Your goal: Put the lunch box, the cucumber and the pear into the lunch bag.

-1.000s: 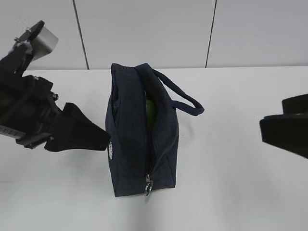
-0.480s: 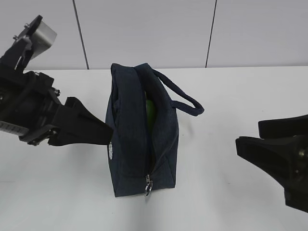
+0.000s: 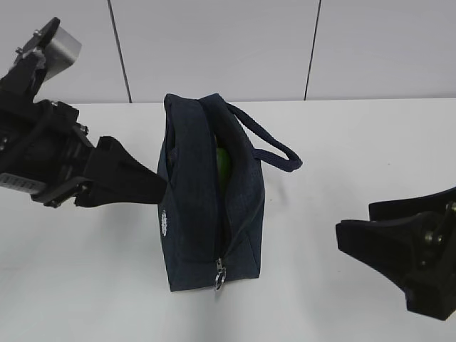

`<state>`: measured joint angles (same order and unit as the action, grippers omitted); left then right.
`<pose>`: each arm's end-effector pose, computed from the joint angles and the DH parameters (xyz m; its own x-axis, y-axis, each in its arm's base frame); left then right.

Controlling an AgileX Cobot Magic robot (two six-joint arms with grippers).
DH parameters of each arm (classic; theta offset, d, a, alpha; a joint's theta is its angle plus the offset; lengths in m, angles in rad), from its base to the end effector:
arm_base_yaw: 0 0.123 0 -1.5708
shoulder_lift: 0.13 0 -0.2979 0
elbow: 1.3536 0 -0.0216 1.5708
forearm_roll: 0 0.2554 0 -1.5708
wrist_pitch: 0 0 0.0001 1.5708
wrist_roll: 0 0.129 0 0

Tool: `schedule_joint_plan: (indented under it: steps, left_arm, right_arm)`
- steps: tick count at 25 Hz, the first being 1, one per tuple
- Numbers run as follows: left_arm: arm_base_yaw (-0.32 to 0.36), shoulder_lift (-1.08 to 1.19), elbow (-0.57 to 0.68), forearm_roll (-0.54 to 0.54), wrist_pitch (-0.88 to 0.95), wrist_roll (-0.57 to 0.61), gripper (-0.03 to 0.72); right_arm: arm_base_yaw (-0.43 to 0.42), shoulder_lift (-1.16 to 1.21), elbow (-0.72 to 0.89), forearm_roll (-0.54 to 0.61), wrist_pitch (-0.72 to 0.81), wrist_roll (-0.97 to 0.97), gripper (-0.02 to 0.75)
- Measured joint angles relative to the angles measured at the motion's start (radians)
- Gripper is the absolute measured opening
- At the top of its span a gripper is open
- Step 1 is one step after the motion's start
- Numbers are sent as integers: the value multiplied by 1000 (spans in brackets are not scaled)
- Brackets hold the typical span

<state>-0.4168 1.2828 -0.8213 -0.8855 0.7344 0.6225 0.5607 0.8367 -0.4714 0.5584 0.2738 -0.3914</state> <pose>0.2177 -0.1697 0.2580 -0.7815 0.2390 -0.5763 0.5576 0.6819 -0.4734 0.1541 0.1186 0.2562 -0.5047 -0.1422 -0.8515 -0.5629 0.8020 0.1997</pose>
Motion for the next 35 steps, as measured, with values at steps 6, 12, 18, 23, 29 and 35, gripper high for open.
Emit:
schedule_joint_plan:
  steps: [6,12,18,23,29,35]
  left_arm:
    - [0,0,0,7,-109,0,342]
    - [-27,0,22,20,-227,19,342]
    - [-201,0,23,37,-353,36,342]
    - [-287,15,23,77,-410,40,342]
    - [-287,31,23,144,-446,41,342]
    - [-253,31,24,151,-450,39,342]
  right_arm:
    - [0,22,17,37,16,-128,403]
    - [0,22,72,118,-114,-210,403]
    - [0,22,85,122,-173,-237,403]
    - [0,27,90,129,-211,-238,403]
    - [0,143,90,129,-300,-238,403]
    - [66,281,90,121,-408,-241,377]
